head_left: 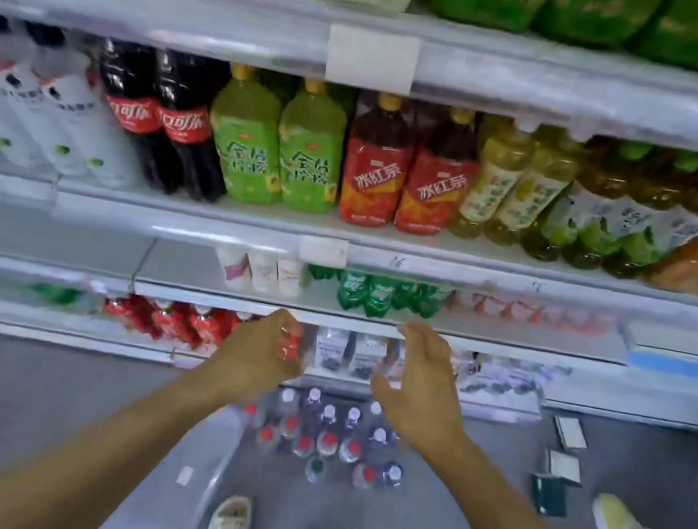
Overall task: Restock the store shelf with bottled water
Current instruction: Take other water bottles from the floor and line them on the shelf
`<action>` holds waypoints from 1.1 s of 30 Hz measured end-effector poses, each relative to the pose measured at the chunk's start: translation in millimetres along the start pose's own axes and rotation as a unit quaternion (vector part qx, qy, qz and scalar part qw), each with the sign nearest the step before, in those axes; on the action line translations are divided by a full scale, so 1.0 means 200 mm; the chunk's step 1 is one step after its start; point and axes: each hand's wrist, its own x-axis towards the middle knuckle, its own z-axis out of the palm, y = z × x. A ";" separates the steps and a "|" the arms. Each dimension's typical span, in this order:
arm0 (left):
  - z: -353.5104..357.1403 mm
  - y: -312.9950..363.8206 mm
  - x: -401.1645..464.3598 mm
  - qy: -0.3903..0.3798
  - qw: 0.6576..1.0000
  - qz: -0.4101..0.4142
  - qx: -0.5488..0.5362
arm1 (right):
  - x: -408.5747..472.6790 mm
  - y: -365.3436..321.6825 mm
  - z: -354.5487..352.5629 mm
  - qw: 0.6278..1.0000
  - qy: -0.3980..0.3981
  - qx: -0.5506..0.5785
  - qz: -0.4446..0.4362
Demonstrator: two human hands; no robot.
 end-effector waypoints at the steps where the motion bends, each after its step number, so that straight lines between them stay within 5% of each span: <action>1: 0.04 -0.04 -0.01 -0.003 1.000 -0.007 0.013 | -0.02 0.03 0.03 1.000 -0.018 0.004 0.011; 24: 0.40 -0.93 0.08 -0.139 0.976 -0.127 0.105 | -0.38 0.22 0.83 0.979 -0.123 0.028 0.162; 33: 0.49 -1.24 0.26 -0.134 0.975 -0.160 0.072 | -0.30 0.19 1.29 0.972 -0.149 0.054 0.172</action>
